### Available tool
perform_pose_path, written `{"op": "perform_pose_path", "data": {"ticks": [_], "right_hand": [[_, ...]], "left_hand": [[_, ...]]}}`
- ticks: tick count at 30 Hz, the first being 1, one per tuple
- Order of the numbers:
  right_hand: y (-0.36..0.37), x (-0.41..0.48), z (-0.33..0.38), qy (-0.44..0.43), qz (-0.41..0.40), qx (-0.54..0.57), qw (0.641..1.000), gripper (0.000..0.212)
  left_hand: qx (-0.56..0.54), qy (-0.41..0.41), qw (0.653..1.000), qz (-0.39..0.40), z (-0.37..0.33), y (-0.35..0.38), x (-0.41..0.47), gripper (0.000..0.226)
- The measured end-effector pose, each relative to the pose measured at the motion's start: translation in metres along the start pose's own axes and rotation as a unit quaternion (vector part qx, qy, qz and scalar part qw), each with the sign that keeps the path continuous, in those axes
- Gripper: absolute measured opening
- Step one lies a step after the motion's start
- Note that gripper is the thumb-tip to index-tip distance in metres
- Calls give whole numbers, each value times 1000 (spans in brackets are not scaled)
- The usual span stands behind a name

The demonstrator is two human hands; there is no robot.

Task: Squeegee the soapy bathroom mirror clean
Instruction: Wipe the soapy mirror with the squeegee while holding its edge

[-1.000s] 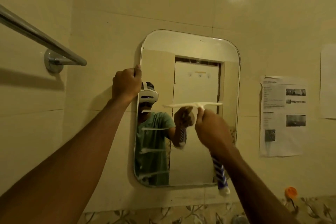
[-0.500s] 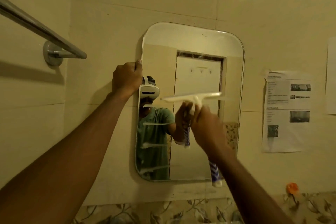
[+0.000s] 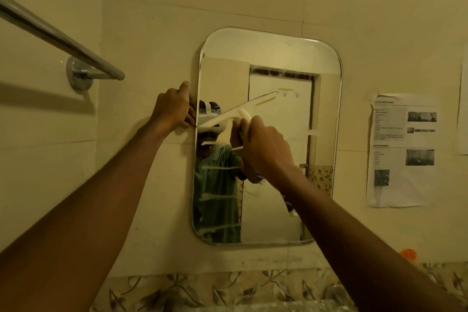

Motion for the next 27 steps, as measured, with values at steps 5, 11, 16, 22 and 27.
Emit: {"op": "perform_pose_path", "data": {"ticks": [5, 11, 16, 22, 27], "right_hand": [[20, -38, -39, -49, 81, -83, 992, 29], [-9, -74, -70, -93, 118, -185, 971, 44], [-12, -33, -36, -179, 89, -230, 952, 45], [-15, 19, -6, -207, 79, -249, 943, 41], [-40, 10, -75, -160, 120, -242, 949, 36]], "left_hand": [[36, 10, 999, -40, 3, 7, -6, 63], [58, -19, 995, -74, 8, 15, -26, 58], [60, -55, 993, -82, 12, 19, -37, 62], [15, -51, 996, -65, 6, 19, -36, 61], [30, -51, 996, -67, 9, 20, -35, 60]]}}
Point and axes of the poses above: each hand's wrist, its own x-axis towards the middle knuckle, its own y-axis out of the palm, z = x × y, the point moved 2 cm from there along x, towards the middle knuckle, and after that the axes turned 10 degrees about z, right-handed, at the moved point
